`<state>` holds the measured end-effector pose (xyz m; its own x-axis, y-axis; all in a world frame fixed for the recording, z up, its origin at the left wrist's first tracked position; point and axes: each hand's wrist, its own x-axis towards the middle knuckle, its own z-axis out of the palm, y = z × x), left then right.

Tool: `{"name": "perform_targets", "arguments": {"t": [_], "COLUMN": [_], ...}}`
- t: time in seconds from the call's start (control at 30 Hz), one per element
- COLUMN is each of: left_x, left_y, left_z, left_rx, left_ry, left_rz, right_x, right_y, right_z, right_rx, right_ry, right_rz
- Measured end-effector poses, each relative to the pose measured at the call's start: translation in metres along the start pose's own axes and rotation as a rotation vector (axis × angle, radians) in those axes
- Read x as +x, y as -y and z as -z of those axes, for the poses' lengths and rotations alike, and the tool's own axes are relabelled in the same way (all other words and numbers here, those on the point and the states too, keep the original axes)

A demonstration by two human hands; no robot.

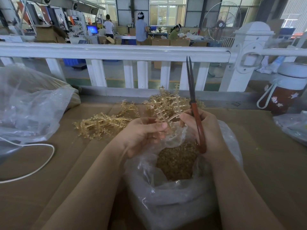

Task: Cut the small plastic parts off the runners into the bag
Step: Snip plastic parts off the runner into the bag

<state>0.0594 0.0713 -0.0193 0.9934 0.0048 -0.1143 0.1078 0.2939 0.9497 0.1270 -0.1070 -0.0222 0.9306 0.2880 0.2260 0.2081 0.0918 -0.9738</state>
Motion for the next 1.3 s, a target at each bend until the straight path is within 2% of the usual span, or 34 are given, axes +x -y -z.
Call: {"name": "perform_targets", "arguments": {"t": [0.1,0.27,0.43,0.57,0.8,1.03,1.13,1.3], "left_x": [-0.0013,-0.0019,-0.0005,0.0004,0.0025,0.0031,0.0038,0.0055], "left_y": [0.0006,-0.0007,-0.0002,-0.0002,0.002,0.0027,0.0031,0.0022], "left_z": [-0.0003,-0.0016,-0.0021,-0.0027,-0.005,-0.0044,-0.0033,-0.0007], "left_rx": [0.051,0.094,0.044,0.012,-0.058,0.022,-0.001,-0.143], "left_ry": [0.066,0.018,-0.018,-0.017,0.017,0.038,0.004,-0.069], "left_rz": [0.004,-0.057,-0.124,-0.143,-0.144,-0.153,-0.184,-0.239], "right_x": [0.0004,0.0029,0.0009,0.0021,0.0035,0.0024,0.0007,0.0028], "right_y": [-0.0001,-0.0006,0.0012,-0.0013,-0.002,-0.0015,-0.0008,-0.0053], "right_z": [-0.0005,-0.0002,-0.0006,-0.0013,-0.0032,-0.005,-0.0051,-0.0039], "right_rx": [0.031,0.067,0.191,0.129,0.047,0.034,0.058,-0.047], "right_ry": [0.002,-0.005,0.078,0.105,0.002,0.009,0.032,-0.068], "right_rz": [-0.009,-0.04,-0.042,-0.059,-0.069,-0.049,0.012,0.124]}}
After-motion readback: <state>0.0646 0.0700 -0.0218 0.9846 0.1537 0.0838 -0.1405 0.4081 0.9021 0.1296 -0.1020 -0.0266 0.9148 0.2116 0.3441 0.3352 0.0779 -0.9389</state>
